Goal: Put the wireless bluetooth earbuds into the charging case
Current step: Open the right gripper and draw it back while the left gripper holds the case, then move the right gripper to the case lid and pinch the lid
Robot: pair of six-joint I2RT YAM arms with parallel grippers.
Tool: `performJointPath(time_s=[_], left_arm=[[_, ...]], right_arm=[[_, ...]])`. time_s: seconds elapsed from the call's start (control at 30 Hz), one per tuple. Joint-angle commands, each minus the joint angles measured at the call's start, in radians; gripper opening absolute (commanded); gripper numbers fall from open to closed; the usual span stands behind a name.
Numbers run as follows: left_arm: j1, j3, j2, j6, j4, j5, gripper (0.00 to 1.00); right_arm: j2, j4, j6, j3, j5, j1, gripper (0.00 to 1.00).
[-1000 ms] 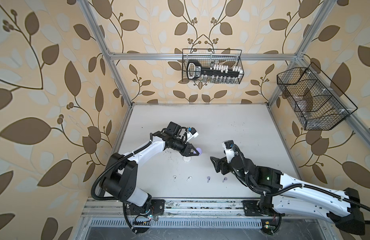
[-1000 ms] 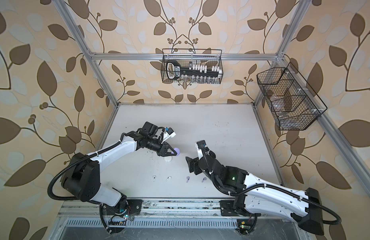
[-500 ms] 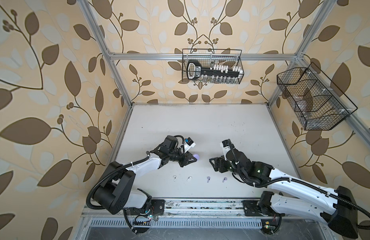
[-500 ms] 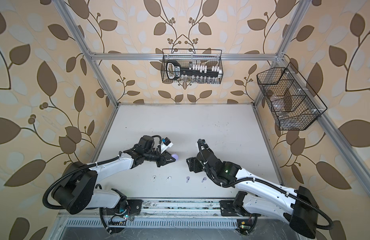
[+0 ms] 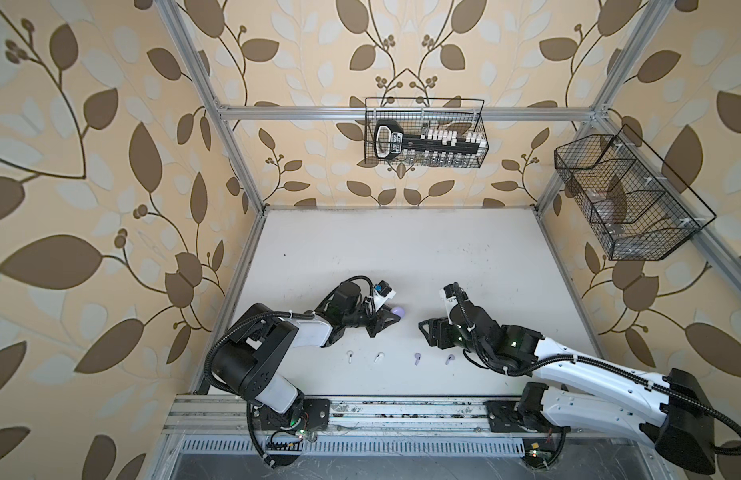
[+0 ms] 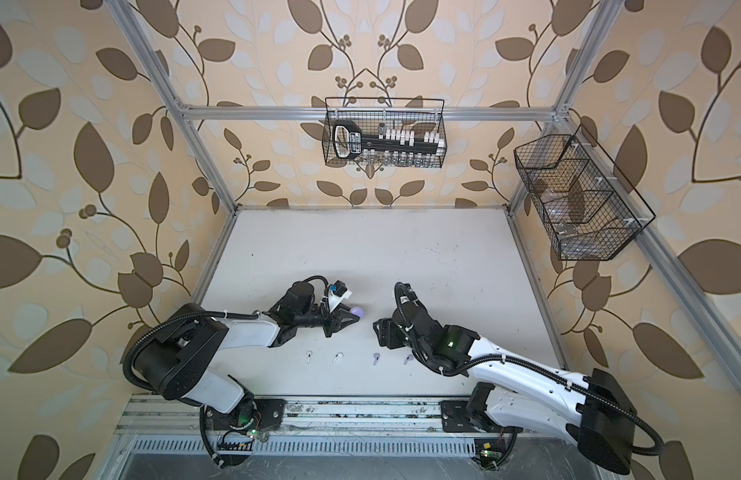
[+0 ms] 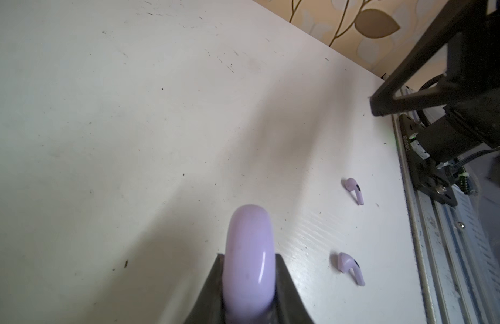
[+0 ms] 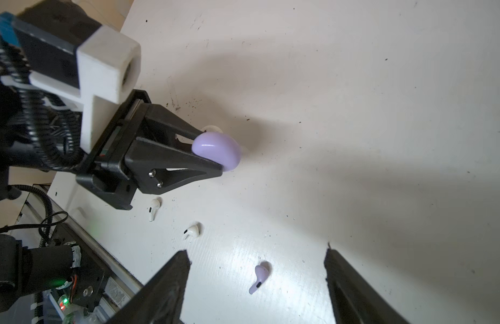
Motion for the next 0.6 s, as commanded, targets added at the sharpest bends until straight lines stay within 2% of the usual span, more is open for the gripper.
performJointPath(time_s=[0.0, 0.37, 0.57], left_arm=[[-0.022, -0.025, -0.031, 0.058, 0.127, -0.025, 0.01], [-0.053, -0.055, -0.036, 0.135, 0.138, 0.018, 0.02], [-0.087, -0.083, -0.037, 0.197, 0.163, 0.035, 0.02]], right_arm=[[0.020, 0.063, 0.053, -0.037, -0.018, -0.010, 0.76], [0.169, 0.169, 0.057, -0.008, -0.075, -0.022, 0.74], [0.191, 0.214, 0.066, -0.029, -0.087, -0.028, 0.74]])
